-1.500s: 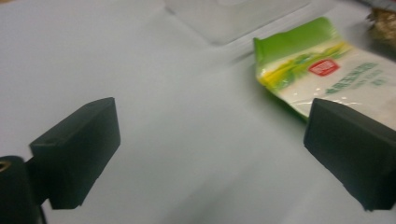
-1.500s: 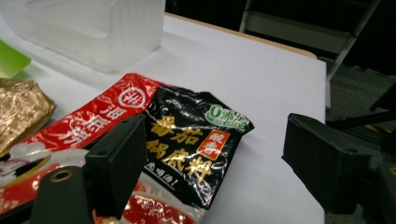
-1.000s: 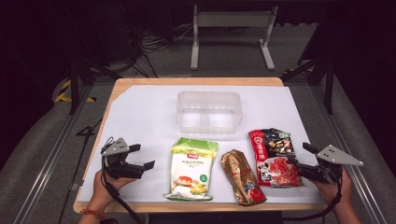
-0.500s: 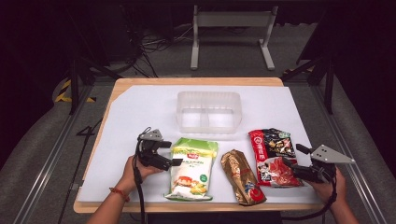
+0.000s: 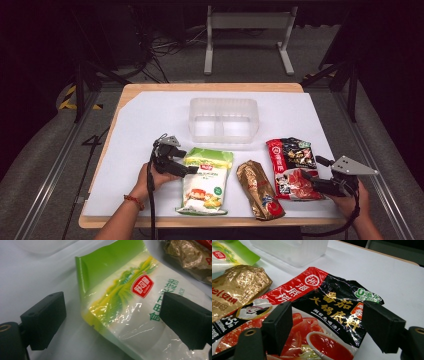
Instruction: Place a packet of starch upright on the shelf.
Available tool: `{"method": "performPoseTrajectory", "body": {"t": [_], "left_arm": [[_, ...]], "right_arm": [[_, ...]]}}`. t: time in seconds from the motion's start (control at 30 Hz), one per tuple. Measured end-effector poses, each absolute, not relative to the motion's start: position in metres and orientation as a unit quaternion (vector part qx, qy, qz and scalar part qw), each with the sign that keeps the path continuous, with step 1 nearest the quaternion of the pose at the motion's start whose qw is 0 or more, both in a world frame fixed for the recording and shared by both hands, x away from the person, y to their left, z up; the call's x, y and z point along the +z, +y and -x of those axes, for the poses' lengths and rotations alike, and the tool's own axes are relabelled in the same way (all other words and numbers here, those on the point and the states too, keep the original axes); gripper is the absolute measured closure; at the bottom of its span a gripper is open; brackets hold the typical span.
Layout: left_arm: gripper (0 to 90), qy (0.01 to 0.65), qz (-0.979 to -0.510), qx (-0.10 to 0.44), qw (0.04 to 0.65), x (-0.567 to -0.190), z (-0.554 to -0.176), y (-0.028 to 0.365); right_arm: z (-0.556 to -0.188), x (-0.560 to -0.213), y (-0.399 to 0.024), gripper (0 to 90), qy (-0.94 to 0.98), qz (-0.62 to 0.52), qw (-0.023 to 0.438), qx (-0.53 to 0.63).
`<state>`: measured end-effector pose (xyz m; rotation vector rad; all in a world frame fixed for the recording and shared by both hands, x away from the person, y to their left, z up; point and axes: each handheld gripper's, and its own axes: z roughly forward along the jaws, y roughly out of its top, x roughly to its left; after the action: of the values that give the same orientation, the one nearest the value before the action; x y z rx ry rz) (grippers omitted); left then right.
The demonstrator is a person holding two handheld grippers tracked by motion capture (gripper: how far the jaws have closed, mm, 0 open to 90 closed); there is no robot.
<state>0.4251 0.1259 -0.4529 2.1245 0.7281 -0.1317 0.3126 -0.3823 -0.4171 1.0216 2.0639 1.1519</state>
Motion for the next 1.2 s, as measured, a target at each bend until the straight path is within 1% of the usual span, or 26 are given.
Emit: {"method": "performPoseTrajectory", "body": {"t": [0.03, 0.07, 0.2, 0.27, 0.33, 0.43, 0.47, 0.5, 0.53, 0.6, 0.63, 0.7, 0.73, 0.8, 0.83, 0.9, 1.2], "left_arm": [[12.8, 0.283, -0.857, -0.057, 0.426, -0.453, -0.424, 0.123], [14.1, 0.283, -0.857, -0.057, 0.426, -0.453, -0.424, 0.123], [13.7, 0.279, -0.863, -0.052, 0.417, -0.452, -0.423, 0.116], [14.8, 0.277, -0.865, -0.050, 0.415, -0.451, -0.423, 0.115], [20.2, 0.281, -0.869, -0.040, 0.406, -0.449, -0.423, 0.113], [22.6, 0.285, -0.870, -0.030, 0.401, -0.449, -0.423, 0.110], [27.6, 0.285, -0.870, -0.027, 0.402, -0.449, -0.423, 0.110], [30.0, 0.288, -0.868, -0.025, 0.404, -0.449, -0.422, 0.110], [34.4, 0.295, -0.866, -0.010, 0.405, -0.450, -0.421, 0.110], [42.4, 0.296, -0.866, -0.004, 0.403, -0.449, -0.420, 0.110], [47.5, 0.292, -0.870, 0.014, 0.398, -0.450, -0.419, 0.109], [53.3, 0.287, -0.872, 0.031, 0.396, -0.450, -0.416, 0.107], [59.2, 0.281, -0.872, 0.022, 0.400, -0.450, -0.416, 0.107], [71.0, 0.277, -0.874, 0.024, 0.399, -0.451, -0.415, 0.107], [80.0, 0.265, -0.880, 0.031, 0.394, -0.451, -0.413, 0.105], [86.7, 0.254, -0.881, 0.032, 0.397, -0.451, -0.411, 0.104], [87.9, 0.256, -0.877, 0.023, 0.406, -0.448, -0.411, 0.106]], "right_arm": [[-0.313, -0.417, -0.383, 24.9, 0.768, -0.383, 0.278, 0.432], [-0.314, -0.417, -0.384, 24.9, 0.767, -0.385, 0.274, 0.434], [-0.314, -0.418, -0.385, 25.0, 0.765, -0.389, 0.267, 0.438], [-0.314, -0.418, -0.385, 24.9, 0.764, -0.389, 0.263, 0.441], [-0.315, -0.418, -0.384, 24.6, 0.765, -0.387, 0.258, 0.445], [-0.315, -0.418, -0.382, 23.9, 0.766, -0.382, 0.256, 0.448], [-0.315, -0.418, -0.381, 23.7, 0.768, -0.380, 0.256, 0.447], [-0.315, -0.419, -0.380, 23.6, 0.769, -0.379, 0.255, 0.447], [-0.315, -0.419, -0.380, 23.6, 0.769, -0.379, 0.254, 0.449], [-0.315, -0.419, -0.380, 23.6, 0.769, -0.379, 0.254, 0.448], [-0.315, -0.419, -0.381, 23.5, 0.769, -0.379, 0.251, 0.450], [-0.314, -0.419, -0.380, 23.1, 0.769, -0.377, 0.251, 0.450], [-0.314, -0.419, -0.380, 23.1, 0.771, -0.375, 0.252, 0.450], [-0.314, -0.419, -0.379, 23.0, 0.771, -0.373, 0.251, 0.451], [-0.314, -0.419, -0.378, 22.6, 0.773, -0.370, 0.253, 0.448], [-0.314, -0.419, -0.378, 22.3, 0.774, -0.370, 0.250, 0.450], [-0.314, -0.418, -0.380, 22.1, 0.770, -0.372, 0.255, 0.451]]}}
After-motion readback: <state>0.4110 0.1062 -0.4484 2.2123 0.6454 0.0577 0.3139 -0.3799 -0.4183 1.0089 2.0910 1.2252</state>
